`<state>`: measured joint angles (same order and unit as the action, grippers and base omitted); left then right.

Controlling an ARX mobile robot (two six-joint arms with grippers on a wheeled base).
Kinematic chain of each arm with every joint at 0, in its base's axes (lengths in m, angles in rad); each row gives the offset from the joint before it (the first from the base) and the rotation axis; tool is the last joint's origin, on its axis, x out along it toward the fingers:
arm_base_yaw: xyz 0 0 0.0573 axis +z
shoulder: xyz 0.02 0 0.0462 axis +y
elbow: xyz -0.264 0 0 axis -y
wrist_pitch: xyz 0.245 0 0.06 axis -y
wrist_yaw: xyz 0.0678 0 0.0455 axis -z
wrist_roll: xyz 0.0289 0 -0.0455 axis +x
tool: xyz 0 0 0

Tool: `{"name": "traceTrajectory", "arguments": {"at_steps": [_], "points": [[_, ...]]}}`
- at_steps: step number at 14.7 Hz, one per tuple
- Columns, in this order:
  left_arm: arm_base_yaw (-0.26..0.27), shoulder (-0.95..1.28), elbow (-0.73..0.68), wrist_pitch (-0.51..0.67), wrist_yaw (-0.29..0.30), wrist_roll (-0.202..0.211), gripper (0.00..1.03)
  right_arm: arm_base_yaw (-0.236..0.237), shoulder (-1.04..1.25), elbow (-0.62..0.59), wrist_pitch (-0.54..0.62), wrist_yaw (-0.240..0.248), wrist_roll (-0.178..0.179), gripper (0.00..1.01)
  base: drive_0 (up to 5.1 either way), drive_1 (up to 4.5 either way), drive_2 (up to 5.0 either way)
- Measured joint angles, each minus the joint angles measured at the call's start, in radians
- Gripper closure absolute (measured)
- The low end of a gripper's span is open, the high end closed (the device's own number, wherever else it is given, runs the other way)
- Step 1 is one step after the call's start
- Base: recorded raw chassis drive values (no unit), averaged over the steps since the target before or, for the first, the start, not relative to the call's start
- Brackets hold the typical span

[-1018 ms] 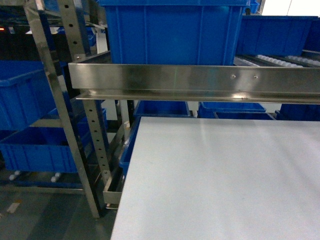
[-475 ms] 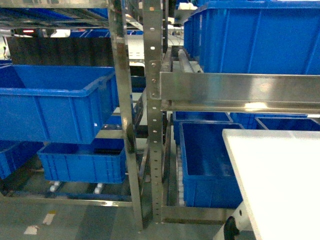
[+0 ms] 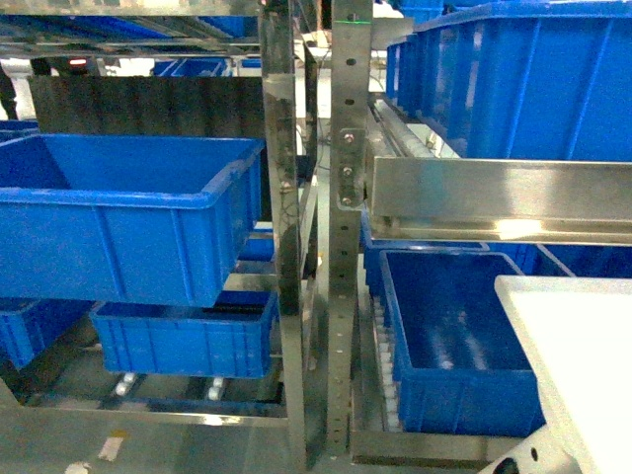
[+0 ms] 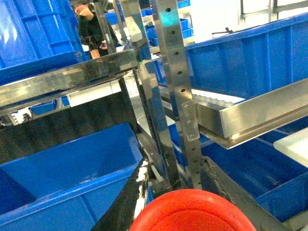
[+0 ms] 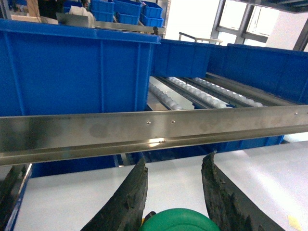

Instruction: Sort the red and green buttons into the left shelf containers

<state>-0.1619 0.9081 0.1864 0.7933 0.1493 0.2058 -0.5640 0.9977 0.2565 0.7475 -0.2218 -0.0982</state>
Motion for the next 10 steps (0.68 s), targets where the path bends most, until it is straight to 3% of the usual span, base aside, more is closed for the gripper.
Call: {"name": "traceTrajectory", "arguments": {"at_steps": [7,10], "points": [[0.000,0.000,0.000,-0.001,0.000,0.000,0.75,0.000,-0.005,0.000,0.006,-0.001,0.000,0.70,-4.9,2.52,2.5],[0.000,0.000,0.000,-0.001,0.000,0.000,0.75,0.000,-0.005,0.000,0.006,0.000,0.000,0.70,-4.7,3.78,0.9]]}}
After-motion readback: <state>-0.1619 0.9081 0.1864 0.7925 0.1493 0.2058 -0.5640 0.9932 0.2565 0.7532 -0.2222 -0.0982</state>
